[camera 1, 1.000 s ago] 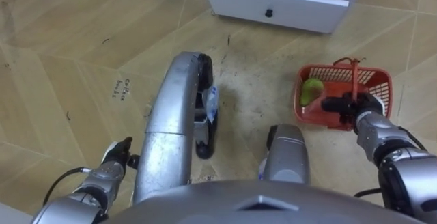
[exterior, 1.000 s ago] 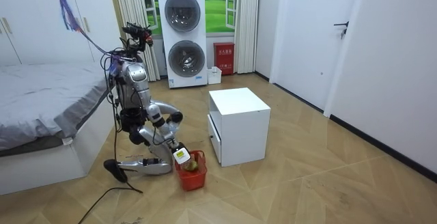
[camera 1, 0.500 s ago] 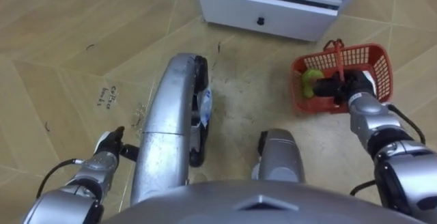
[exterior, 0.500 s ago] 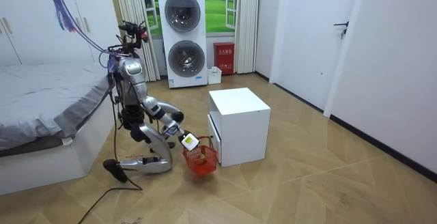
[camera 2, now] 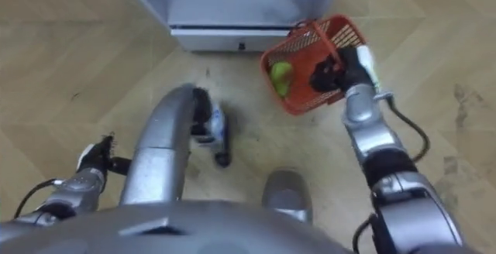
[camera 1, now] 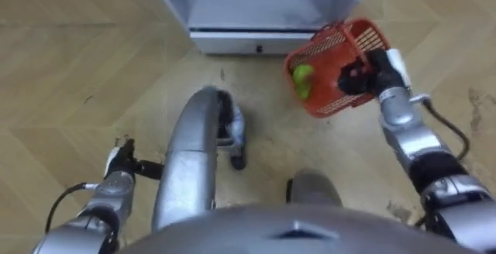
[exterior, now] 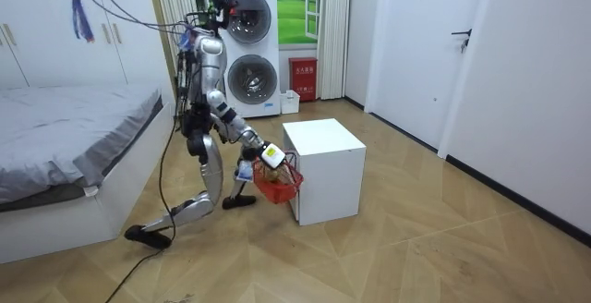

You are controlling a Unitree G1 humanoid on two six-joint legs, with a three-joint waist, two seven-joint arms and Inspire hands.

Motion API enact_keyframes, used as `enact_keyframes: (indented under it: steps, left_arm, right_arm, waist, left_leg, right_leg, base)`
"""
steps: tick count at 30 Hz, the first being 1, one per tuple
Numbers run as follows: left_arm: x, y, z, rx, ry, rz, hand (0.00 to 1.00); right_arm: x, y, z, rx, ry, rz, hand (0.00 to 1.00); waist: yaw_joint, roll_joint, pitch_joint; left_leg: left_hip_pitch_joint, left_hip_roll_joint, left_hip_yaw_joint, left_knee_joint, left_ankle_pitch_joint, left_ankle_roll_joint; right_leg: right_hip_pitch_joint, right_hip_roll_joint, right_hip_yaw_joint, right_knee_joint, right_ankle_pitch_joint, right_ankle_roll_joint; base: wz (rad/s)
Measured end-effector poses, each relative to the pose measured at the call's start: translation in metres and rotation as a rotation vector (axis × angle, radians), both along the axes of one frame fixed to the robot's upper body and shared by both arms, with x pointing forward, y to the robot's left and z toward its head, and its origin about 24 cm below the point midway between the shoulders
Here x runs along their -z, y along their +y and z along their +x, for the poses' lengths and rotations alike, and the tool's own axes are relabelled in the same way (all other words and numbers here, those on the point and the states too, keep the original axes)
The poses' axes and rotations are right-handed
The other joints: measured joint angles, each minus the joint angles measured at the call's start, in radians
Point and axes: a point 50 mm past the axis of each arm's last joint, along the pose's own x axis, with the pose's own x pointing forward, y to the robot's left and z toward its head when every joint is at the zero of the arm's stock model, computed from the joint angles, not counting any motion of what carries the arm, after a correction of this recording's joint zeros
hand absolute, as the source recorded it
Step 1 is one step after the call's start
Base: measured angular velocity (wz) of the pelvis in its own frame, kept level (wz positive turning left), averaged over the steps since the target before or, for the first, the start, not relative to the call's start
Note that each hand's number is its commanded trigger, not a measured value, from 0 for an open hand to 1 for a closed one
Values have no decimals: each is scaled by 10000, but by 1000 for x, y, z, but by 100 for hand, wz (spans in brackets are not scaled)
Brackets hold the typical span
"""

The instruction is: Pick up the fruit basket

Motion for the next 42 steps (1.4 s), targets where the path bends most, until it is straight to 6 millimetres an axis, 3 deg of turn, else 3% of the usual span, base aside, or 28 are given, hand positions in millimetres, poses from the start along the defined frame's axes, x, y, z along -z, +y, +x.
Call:
enact_keyframes:
  steps: [2, 5, 6, 9, 13, 15, 20, 24, 26, 28, 31, 32, 34, 37, 40, 42]
  left_arm:
    - [0, -1, 0, -269, -107, 52, 0]
    - [2, 5, -14, -554, 87, 367, 0]
    - [2, 8, -17, -781, 102, 344, 0]
    - [3, 11, -29, -1120, 231, 279, 0]
    - [5, 12, -46, -1247, 509, 249, 0]
    - [7, 13, -63, -1467, 814, 267, 0]
    - [9, 13, -85, -1550, 1373, 306, 0]
    - [11, 8, -92, -1372, 1735, 116, 0]
    - [12, 6, -93, -1215, 1812, -86, 0]
    - [12, 6, -93, -1142, 1830, -183, 0]
    - [12, 6, -91, -1239, 1817, -370, 0]
    - [13, 5, -92, -1251, 1832, -413, 0]
    - [13, 3, -91, -1260, 1900, -442, 0]
    - [13, 6, -89, -1513, 1841, -424, 0]
    - [12, 8, -78, -1682, 1562, -379, 0]
    - [11, 8, -72, -1721, 1446, -381, 0]
  right_arm:
    - [-4, 7, -6, -611, -286, -359, 100]
    - [-9, 10, -27, -766, -724, -259, 100]
    - [-14, 11, -33, -765, -1018, -161, 100]
    - [-29, 13, -38, -851, -1670, -20, 100]
    - [-43, 12, -43, -886, -2209, 25, 100]
    - [-50, 10, -49, -889, -2392, 46, 100]
    - [-61, 16, -46, -1667, -2596, 33, 100]
    - [-66, 19, -45, -2214, -2580, 84, 100]
    - [-71, 20, -43, -2362, -2721, 75, 100]
    - [-75, 22, -42, -2478, -2868, 66, 100]
    - [-86, 26, -40, -2755, -3311, 125, 100]
    - [-89, 28, -36, -2867, -3459, 135, 100]
    - [-92, 30, -33, -2970, -3554, 216, 100]
    - [-94, 33, -30, -3090, -3669, 271, 100]
    - [-95, 35, -29, -3233, -3761, 315, 100]
    - [-96, 39, -28, -3360, -3822, 316, 100]
  waist:
    - [155, -3, 4]
    - [97, -6, 24]
    - [31, -59, 48]
    - [-147, -103, 44]
    - [-167, -33, 22]
    - [-175, 93, -24]
    - [-109, 312, -34]
    - [78, 383, -49]
    - [183, 317, -9]
    - [226, 282, -26]
    - [397, 130, -24]
    - [407, 125, -32]
    - [384, 147, -32]
    - [450, 138, -22]
    - [433, 246, -4]
    - [530, 374, 39]
  left_leg:
    - [867, 89, -127, -1187, 278, -203]
    - [2724, 128, -303, -3124, 803, -561]
    - [3233, 144, -327, -3638, 1015, -662]
    - [3766, 266, -443, -4335, 1456, -937]
    - [3812, 559, -603, -4866, 2094, -1214]
    - [4010, 749, -722, -5315, 2500, -1384]
    - [4698, 1038, -810, -6158, 3140, -1703]
    - [5154, 1149, -704, -6533, 3391, -1835]
    - [5283, 1137, -637, -6572, 3404, -1836]
    - [5358, 1107, -596, -6574, 3367, -1796]
    - [5464, 913, -406, -6527, 3119, -1690]
    - [5484, 772, -395, -6378, 2934, -1639]
    - [5731, 687, -309, -6201, 2567, -1480]
    - [6082, 439, -304, -6179, 2131, -1308]
    - [6575, 155, -355, -6128, 1648, -1072]
    - [7193, -9, -418, -6473, 1442, -903]
  right_leg:
    - [-32, -43, -192, -902, 22, 31]
    - [450, -67, -513, -3108, 391, -135]
    - [566, -21, -638, -4251, 696, -146]
    - [1077, 316, -1001, -5513, 910, -278]
    - [1217, 596, -1580, -6406, 1026, -474]
    - [1408, 862, -1853, -6790, 1235, -774]
    - [1756, 1133, -2086, -7046, 1600, -1170]
    - [1970, 1201, -1959, -7028, 1634, -1304]
    - [2103, 1153, -1929, -7112, 1629, -1314]
    - [2239, 1073, -1948, -7250, 1632, -1297]
    - [2454, 826, -1944, -7439, 1654, -1134]
    - [2541, 739, -1965, -7324, 1705, -1032]
    - [2564, 494, -1964, -6600, 1951, -589]
    - [2222, 188, -1707, -5213, 2400, -459]
    - [1725, -78, -1592, -3448, 3723, -659]
    - [1209, -231, -1361, -2272, 5567, -786]
  base:
    - [-63]
    - [-49]
    - [-22]
    - [-6]
    - [-5]
    - [0]
    - [-9]
    - [-10]
    - [-5]
    - [0]
    - [2]
    - [7]
    - [17]
    - [13]
    - [13]
    - [0]
